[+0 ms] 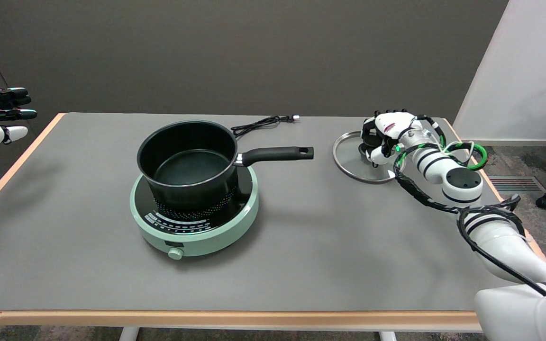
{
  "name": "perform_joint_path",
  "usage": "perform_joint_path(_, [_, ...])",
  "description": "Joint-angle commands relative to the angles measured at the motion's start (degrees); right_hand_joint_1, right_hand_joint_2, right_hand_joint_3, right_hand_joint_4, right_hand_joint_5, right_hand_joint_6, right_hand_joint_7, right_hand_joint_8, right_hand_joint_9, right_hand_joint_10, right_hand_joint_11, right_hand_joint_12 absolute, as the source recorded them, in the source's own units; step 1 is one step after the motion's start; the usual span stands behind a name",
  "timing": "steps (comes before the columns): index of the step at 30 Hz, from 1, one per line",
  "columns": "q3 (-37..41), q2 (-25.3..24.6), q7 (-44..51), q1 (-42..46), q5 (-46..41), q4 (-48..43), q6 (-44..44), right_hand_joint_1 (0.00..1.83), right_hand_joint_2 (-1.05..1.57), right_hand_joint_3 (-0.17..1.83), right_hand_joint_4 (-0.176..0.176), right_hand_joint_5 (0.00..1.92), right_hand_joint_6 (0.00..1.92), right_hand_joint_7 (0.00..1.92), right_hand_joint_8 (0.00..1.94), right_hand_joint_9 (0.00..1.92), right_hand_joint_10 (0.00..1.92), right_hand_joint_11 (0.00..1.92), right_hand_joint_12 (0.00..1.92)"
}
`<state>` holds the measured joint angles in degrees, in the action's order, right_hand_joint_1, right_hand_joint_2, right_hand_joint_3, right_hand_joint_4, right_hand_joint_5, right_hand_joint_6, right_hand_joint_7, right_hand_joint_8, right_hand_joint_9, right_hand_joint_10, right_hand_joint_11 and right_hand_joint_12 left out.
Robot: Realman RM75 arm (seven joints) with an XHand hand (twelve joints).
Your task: Pick up the pot lid.
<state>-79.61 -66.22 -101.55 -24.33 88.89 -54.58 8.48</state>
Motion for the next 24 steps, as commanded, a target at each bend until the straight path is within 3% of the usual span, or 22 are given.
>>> perform_joint_path(1, [-0.1,0.0,0.0,1.4,0.3,-2.0,-0.2,1.34,0.97,0.42,0.176,0.66,1.04,0.85,1.30,0.78,1.29,0.52,1.81])
perform_joint_path(24, [-0.1,0.0,0.0,2.0,-0.8,-7.0,0.7,1.34,0.98,0.44,0.176,0.65,1.07,0.82,1.36,0.80,1.38,0.49,1.81])
